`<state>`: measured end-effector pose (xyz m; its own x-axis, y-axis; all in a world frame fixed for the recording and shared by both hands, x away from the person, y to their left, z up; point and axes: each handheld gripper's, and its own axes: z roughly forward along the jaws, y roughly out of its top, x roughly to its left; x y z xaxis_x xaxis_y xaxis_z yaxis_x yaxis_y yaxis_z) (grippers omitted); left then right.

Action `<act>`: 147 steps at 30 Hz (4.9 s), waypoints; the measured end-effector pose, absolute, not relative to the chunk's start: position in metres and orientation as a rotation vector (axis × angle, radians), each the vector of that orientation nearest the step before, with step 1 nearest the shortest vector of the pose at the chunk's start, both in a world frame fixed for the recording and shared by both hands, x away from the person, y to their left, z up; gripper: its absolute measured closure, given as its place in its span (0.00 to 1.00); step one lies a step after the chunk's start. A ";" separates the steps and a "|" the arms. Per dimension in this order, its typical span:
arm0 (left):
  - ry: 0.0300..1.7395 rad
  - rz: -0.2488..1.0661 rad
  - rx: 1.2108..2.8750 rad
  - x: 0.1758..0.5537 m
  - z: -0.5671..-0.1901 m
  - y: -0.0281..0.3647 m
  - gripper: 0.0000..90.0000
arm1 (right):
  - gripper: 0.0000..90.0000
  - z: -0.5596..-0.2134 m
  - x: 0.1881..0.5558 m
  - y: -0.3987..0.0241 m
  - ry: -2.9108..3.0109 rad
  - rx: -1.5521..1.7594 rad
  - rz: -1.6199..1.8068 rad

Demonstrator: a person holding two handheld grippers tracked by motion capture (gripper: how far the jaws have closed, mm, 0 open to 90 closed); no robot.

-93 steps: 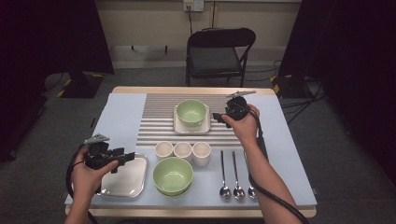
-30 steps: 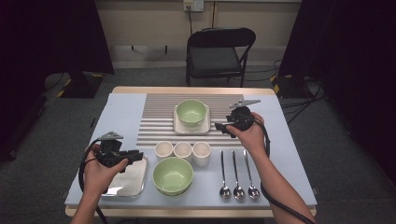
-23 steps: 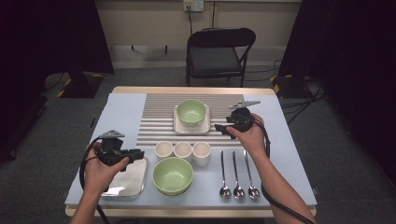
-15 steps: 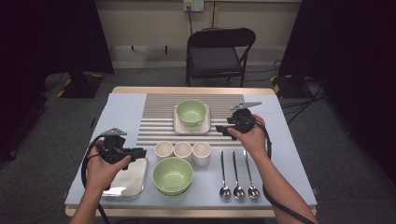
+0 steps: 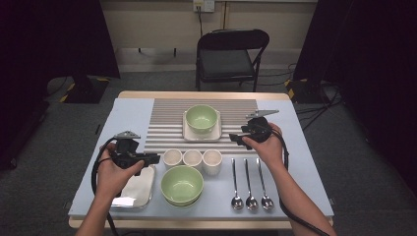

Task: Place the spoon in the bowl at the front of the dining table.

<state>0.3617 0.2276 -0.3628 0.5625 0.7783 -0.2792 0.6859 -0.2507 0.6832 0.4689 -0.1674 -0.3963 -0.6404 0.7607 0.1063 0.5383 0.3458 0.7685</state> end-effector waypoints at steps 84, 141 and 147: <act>1.110 0.056 2.024 0.374 -0.351 0.135 1.00 | 0.38 -0.413 0.459 -0.167 2.382 1.145 1.180; 1.041 -0.003 2.042 0.368 -0.357 0.083 1.00 | 0.37 -0.415 0.455 -0.165 2.399 1.138 1.169; 1.035 -0.012 2.039 0.366 -0.359 0.077 1.00 | 0.37 -0.415 0.455 -0.164 2.402 1.127 1.170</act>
